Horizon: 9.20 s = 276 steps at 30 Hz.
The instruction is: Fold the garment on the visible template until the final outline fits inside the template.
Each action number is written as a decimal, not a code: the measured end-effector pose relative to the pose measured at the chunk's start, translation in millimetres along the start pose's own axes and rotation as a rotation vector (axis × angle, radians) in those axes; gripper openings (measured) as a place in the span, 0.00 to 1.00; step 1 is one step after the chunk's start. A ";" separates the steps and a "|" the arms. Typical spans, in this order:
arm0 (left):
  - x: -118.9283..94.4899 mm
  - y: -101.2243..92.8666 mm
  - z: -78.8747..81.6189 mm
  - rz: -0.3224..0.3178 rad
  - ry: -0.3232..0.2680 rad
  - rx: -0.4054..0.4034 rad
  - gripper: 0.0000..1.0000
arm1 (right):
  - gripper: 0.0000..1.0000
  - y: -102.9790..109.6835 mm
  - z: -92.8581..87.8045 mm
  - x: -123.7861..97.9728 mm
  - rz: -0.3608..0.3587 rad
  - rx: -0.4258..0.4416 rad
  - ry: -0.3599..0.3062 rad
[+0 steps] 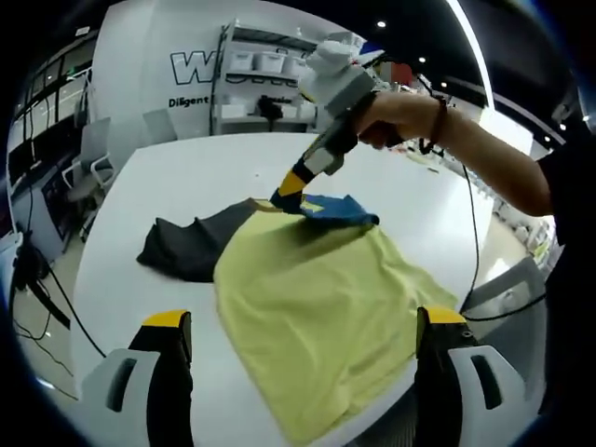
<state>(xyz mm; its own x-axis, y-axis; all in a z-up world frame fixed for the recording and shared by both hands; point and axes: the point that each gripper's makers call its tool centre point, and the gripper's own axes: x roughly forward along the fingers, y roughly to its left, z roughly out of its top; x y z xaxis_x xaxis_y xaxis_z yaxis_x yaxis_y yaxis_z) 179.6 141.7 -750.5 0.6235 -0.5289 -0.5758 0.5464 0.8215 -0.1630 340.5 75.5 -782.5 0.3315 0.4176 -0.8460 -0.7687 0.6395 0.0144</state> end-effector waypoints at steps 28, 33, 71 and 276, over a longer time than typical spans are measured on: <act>6.0 7.7 -7.1 -0.003 0.030 0.025 0.99 | 0.00 50.9 -43.4 69.8 0.079 -0.015 0.043; 7.0 7.7 -5.0 0.000 0.028 0.030 0.99 | 0.23 52.7 -33.1 69.0 0.112 0.113 -0.056; 61.6 11.9 19.4 0.015 0.044 0.020 0.97 | 0.55 -61.6 -92.9 -41.4 -0.050 0.135 -0.284; 367.3 -104.1 111.2 -0.268 -0.052 0.293 0.16 | 0.02 -121.4 -231.5 -49.3 -0.353 0.240 -0.231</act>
<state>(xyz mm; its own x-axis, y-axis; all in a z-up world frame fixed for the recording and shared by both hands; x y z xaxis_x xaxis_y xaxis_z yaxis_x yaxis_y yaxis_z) 413.9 -161.7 -855.9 0.4601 -0.7326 -0.5016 0.8253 0.5613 -0.0627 290.9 -172.2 -866.0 0.6833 0.2633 -0.6810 -0.4484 0.8874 -0.1069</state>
